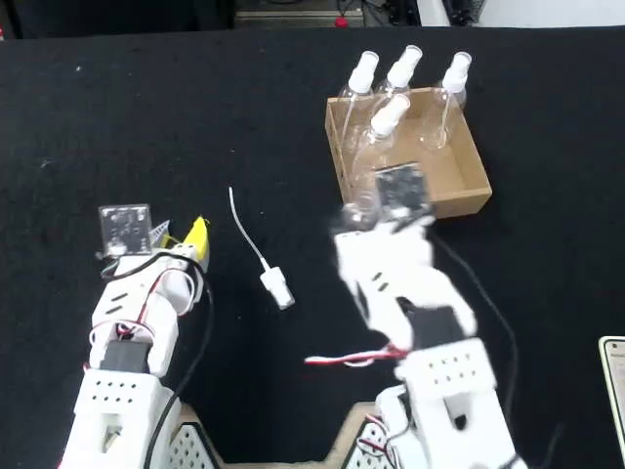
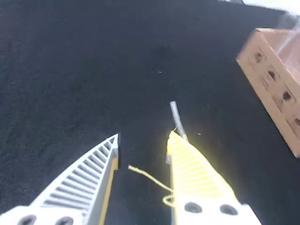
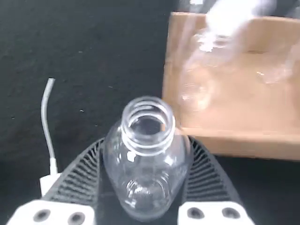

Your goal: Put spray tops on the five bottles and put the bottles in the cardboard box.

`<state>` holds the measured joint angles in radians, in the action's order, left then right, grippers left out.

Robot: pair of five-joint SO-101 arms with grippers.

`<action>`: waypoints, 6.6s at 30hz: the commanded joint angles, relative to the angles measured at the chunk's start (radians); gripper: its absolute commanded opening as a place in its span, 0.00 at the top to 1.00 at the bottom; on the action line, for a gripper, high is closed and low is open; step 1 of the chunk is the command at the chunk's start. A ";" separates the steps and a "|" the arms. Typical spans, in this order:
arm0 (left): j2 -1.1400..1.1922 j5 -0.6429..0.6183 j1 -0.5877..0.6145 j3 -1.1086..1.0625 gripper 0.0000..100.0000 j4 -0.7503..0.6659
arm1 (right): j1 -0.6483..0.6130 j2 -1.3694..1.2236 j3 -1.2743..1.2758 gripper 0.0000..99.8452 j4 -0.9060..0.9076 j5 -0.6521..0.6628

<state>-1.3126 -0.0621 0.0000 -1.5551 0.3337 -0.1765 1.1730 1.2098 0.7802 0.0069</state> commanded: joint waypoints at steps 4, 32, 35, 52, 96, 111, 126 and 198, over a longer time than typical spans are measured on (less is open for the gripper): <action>0.005 0.230 -0.147 0.196 0.83 0.242 | 0.161 0.239 -0.008 0.93 0.204 0.170; 1.082 0.997 -0.329 0.974 0.67 0.666 | 0.359 0.255 0.134 0.93 0.204 0.115; 1.086 1.063 -0.360 0.963 0.69 0.657 | 0.361 0.255 0.134 0.93 0.204 0.115; 1.304 1.076 -0.446 0.978 0.70 0.422 | 0.413 0.255 0.133 0.93 0.201 0.115; 1.103 0.847 -0.280 1.139 0.97 0.907 | 0.405 0.265 0.134 0.93 0.198 0.109; 0.413 0.287 -0.136 1.277 0.97 0.766 | -0.048 0.263 0.039 0.93 0.032 0.109; 0.359 -0.086 -0.265 1.385 0.97 0.413 | -0.278 0.259 0.134 0.93 -0.282 -0.029; 0.138 0.196 0.108 0.591 0.82 0.319 | -0.092 0.254 -0.059 0.93 -0.009 0.066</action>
<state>-1.1653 0.1189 0.0215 -0.8876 0.7388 -0.3560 1.4078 1.2528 0.7618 0.0468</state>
